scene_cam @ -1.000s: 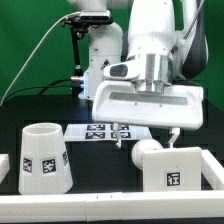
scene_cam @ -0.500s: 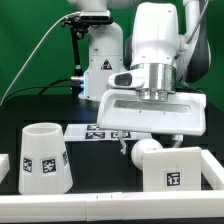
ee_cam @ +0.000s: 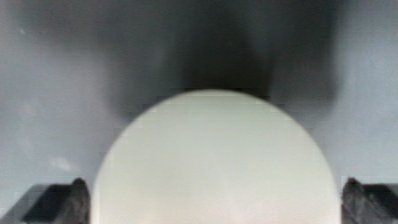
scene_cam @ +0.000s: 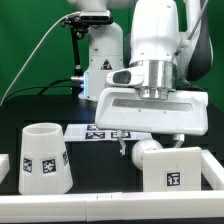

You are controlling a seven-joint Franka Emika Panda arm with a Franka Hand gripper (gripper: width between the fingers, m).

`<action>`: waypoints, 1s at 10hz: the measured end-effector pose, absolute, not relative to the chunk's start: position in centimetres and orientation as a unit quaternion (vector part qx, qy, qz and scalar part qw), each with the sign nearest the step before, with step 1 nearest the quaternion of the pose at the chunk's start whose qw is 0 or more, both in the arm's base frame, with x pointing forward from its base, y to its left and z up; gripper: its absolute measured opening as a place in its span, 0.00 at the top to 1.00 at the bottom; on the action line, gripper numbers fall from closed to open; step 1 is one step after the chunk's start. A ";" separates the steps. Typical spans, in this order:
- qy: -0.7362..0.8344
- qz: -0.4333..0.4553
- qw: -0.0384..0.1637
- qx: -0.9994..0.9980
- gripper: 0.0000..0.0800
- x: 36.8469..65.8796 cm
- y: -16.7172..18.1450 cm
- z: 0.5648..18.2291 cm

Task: Assemble lamp

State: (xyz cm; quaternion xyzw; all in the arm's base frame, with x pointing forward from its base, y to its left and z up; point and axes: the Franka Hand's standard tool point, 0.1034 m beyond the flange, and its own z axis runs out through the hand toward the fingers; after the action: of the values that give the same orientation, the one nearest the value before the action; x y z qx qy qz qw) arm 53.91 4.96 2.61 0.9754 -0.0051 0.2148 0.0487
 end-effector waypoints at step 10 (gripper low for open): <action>-0.008 0.209 0.052 0.977 0.28 53.4 4.6 1.9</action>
Offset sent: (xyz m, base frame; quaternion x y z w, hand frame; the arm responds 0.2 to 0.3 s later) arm -0.0064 -0.0045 -0.0064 -0.0051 0.0017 -0.0064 1.0000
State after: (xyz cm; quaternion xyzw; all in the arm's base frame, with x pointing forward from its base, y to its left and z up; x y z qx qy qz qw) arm 53.42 4.62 1.85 0.9766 -0.0078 0.2085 0.0520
